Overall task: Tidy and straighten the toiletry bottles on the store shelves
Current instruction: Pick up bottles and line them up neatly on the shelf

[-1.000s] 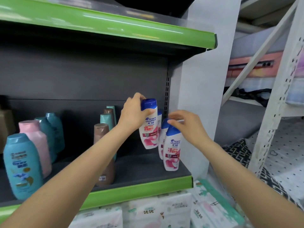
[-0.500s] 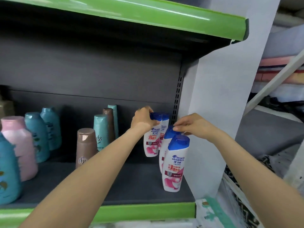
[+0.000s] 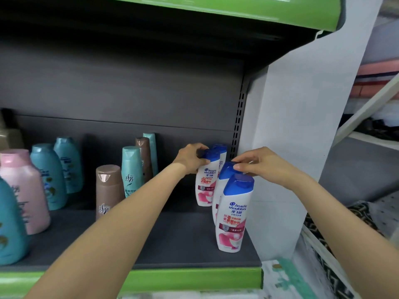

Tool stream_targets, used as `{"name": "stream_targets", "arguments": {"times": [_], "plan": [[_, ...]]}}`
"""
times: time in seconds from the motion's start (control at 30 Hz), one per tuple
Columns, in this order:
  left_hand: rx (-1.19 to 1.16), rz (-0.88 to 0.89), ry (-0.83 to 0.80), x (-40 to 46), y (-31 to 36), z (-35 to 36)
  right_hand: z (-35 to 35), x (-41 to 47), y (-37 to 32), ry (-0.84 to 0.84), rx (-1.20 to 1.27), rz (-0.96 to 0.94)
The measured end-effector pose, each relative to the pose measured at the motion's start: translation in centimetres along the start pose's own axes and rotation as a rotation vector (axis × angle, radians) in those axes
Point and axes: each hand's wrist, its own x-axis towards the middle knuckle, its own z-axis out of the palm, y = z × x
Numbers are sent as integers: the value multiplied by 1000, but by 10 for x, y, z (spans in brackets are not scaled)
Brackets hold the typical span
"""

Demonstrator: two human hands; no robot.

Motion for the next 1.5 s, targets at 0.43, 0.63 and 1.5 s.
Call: {"name": "stream_targets", "arguments": {"times": [0.43,0.63,1.5], "plan": [[-138,65,-58,10,0,21,3,0,11,10,89,-6],[-143,48,-60,16,-6,19,3,1,13,7,137,-5],[212,121,207,48,-13,13,-3,10,21,-25,46,-50]]}}
